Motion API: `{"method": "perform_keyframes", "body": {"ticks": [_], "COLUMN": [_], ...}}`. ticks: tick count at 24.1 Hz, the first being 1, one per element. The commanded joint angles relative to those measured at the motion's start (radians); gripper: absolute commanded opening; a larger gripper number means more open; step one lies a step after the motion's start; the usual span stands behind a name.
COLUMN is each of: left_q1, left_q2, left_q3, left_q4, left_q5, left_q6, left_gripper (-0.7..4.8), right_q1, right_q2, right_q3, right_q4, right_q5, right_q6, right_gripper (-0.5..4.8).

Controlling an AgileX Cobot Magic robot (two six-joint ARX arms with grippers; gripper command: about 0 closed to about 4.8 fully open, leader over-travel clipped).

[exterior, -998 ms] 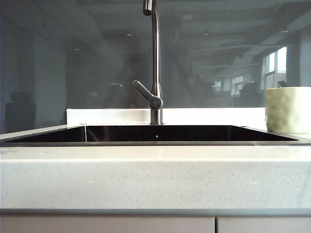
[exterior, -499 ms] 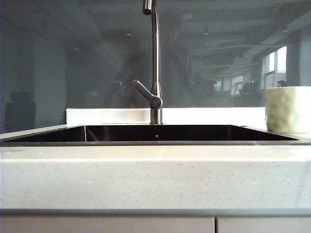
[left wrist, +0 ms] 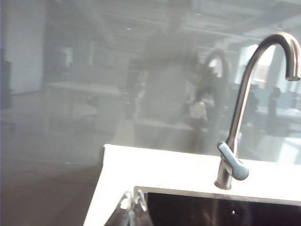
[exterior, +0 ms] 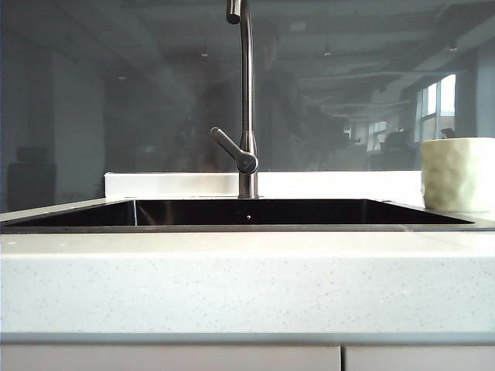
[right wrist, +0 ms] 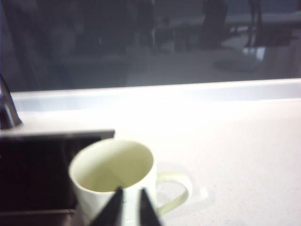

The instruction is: Pick up the mug next to the sink, go to the faucet to get some water, pour the water into the sink, and finally put the mug back to its place.

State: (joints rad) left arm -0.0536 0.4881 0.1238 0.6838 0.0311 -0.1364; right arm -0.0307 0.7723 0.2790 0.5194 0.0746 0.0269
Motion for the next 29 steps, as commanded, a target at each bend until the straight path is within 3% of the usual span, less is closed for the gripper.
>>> {"method": "perform_keyframes", "body": {"ticks": [1,5,7,11,13,16,21,29], "left_q1": [0.002,0.002,0.002,0.002,0.002,0.002,0.002,0.002], "left_q2": [0.213,0.471,0.608,0.736,0.766,0.784,0.785,0.785], "left_q3": [0.031,0.081,0.131,0.208,0.227,0.233,0.233,0.240], "left_q4": [0.161,0.350,0.423,0.433,0.433,0.433,0.433,0.434], "left_q5": [0.025,0.124,0.176,0.214,0.218,0.220,0.221,0.265], "left_q6": [-0.006,-0.008,-0.014,-0.021,-0.021,-0.021,-0.021,-0.021], "left_gripper": [-0.05,-0.05,-0.05,-0.05,-0.05,-0.05,-0.05,-0.05], "right_q1": [-0.002,-0.018,-0.044,-0.114,-0.153,-0.199,-0.207,-0.208], "right_q2": [0.190,0.324,0.349,0.356,0.390,0.486,0.655,0.798], "right_q3": [0.014,0.014,0.014,0.014,0.014,0.014,0.030,0.145], "right_q4": [0.248,0.328,0.307,0.291,0.296,0.338,0.534,0.563], "right_q5": [-0.003,-0.002,0.000,-0.026,-0.045,-0.158,-0.164,-0.208], "right_q6": [-0.030,-0.066,-0.066,-0.066,-0.066,-0.066,-0.065,-0.065], "right_gripper": [1.11,1.49,2.13,2.12,2.12,2.11,2.11,2.11]}}
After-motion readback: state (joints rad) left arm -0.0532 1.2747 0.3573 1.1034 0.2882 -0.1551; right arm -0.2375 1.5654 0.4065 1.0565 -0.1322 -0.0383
